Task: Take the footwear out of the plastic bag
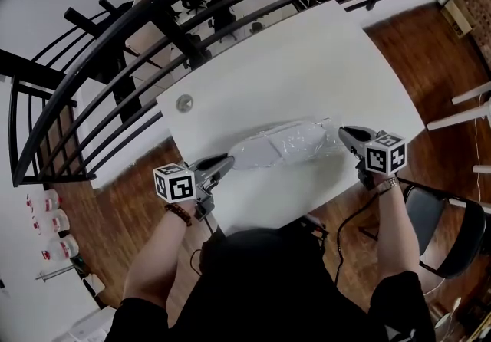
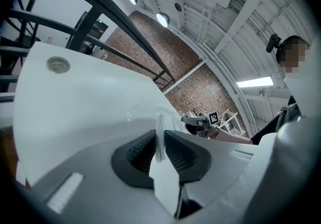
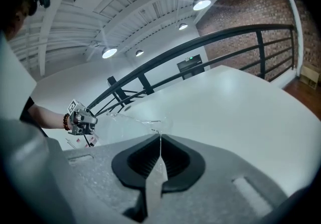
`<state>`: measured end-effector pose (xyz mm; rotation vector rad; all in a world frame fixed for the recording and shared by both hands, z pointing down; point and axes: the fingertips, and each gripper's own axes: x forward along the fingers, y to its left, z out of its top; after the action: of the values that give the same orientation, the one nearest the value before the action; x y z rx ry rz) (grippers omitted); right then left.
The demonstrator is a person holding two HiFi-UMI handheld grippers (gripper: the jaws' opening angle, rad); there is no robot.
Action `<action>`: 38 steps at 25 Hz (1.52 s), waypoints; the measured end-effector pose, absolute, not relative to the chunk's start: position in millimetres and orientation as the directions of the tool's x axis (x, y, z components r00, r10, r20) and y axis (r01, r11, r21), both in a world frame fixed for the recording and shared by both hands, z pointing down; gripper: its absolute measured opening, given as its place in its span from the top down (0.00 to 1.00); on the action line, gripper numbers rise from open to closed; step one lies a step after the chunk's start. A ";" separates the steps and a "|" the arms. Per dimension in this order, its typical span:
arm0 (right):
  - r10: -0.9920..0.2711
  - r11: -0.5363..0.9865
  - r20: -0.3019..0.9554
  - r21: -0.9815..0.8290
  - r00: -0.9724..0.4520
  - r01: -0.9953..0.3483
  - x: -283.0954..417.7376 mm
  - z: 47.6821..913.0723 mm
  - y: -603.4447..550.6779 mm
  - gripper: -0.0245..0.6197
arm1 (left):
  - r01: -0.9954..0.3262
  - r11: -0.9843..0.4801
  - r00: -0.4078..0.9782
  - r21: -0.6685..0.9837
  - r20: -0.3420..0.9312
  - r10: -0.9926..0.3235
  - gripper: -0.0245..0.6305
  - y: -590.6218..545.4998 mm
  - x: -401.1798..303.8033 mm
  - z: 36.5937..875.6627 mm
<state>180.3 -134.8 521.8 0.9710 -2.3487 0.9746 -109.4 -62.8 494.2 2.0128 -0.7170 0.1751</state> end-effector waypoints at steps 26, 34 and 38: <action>-0.596 0.329 0.645 -0.347 -0.478 -0.878 258.4 515.8 -144.0 0.97 | -0.526 -0.303 0.790 0.795 0.324 -0.521 0.85 -66.7 -139.1 476.2; -0.619 0.290 0.651 -0.330 -0.439 -0.898 277.2 513.8 -141.2 0.97 | -0.534 -0.288 0.770 0.794 0.317 -0.554 0.85 -62.9 -149.6 478.0; -0.624 0.250 0.662 -0.333 -0.414 -0.909 289.9 514.8 -139.7 0.97 | -0.520 -0.212 0.748 0.827 0.321 -0.581 0.85 -60.1 -157.6 482.1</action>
<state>289.9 -139.7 514.8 1.4001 -2.1330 0.9794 -157.6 -60.1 482.1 1.8662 -0.8487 -0.0700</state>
